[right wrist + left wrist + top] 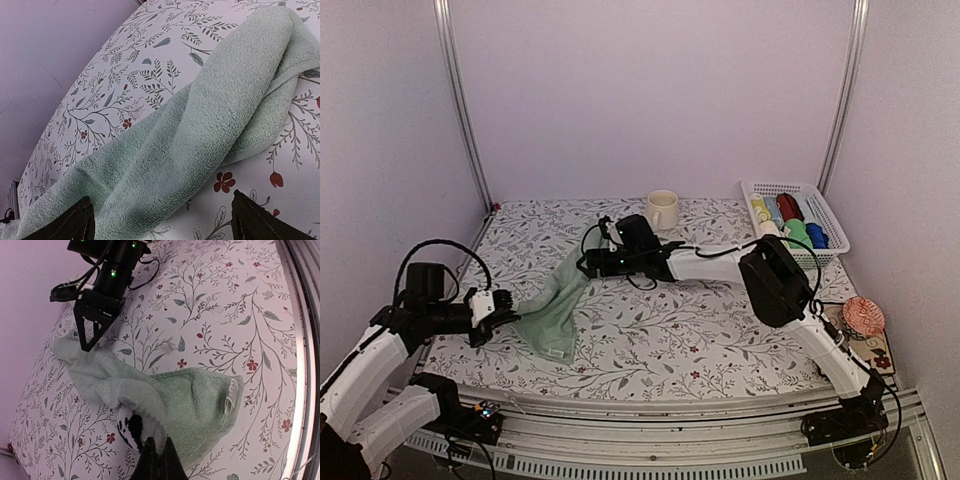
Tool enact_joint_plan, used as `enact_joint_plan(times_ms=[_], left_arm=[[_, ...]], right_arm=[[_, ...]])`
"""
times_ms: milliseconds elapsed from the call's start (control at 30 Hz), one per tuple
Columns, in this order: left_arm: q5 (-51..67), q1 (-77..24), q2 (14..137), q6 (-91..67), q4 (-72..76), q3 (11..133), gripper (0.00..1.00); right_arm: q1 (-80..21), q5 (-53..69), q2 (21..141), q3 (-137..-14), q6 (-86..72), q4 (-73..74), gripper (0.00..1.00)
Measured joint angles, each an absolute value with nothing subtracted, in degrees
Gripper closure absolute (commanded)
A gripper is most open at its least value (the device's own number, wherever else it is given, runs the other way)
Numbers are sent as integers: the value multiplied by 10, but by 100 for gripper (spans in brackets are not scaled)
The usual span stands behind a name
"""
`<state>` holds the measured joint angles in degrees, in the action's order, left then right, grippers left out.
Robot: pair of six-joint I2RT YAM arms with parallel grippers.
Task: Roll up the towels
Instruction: Adjust the towel at the center of the board.
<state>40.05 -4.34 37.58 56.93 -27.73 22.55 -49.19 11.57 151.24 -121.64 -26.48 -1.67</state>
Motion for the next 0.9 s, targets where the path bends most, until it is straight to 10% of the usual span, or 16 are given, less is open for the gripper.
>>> enact_joint_plan(times_ms=[367, 600, 900], left_arm=[[434, -45, 373, 571, -294, 225, 100], [437, -45, 370, 564, -294, 225, 100], [388, -45, 443, 483, -172, 272, 100]], right_arm=[[-504, 132, 1543, -1220, -310, -68, 25], [-505, 139, 1558, -1226, -326, -91, 94], [-494, 90, 1381, -888, -300, -253, 98]])
